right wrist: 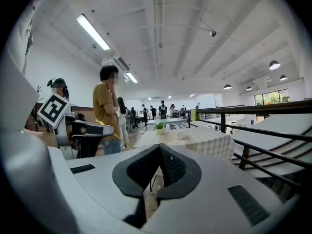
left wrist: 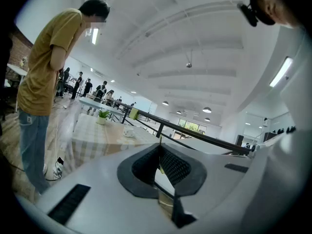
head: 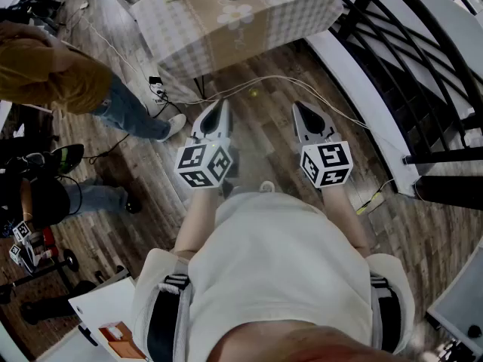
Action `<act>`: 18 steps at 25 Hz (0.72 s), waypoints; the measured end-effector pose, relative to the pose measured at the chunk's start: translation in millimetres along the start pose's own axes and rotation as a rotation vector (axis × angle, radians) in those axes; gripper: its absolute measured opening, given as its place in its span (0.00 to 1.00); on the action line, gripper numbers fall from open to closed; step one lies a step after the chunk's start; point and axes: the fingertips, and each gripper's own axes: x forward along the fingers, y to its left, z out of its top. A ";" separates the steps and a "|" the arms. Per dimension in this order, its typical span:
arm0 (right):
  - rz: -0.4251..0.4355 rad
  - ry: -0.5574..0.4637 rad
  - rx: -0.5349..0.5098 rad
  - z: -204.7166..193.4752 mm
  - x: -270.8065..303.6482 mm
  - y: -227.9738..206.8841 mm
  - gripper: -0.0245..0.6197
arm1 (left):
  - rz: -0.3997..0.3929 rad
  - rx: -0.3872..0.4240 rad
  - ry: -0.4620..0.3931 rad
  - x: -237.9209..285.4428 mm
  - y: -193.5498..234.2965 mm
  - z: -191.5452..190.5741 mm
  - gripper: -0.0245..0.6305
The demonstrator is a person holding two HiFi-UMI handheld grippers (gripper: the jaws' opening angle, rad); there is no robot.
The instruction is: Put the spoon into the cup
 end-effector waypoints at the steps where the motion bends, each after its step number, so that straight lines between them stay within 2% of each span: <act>1: -0.001 -0.004 -0.003 1.4 -0.9 1.1 0.04 | -0.003 -0.002 -0.003 -0.1 -1.7 0.8 0.04; 10: 0.005 -0.005 -0.027 0.6 -6.2 11.7 0.04 | -0.025 -0.007 -0.013 -7.5 -8.9 -1.9 0.04; 18: 0.013 -0.015 -0.032 0.0 -7.8 15.6 0.04 | -0.009 -0.010 -0.022 -10.3 -3.9 -2.7 0.04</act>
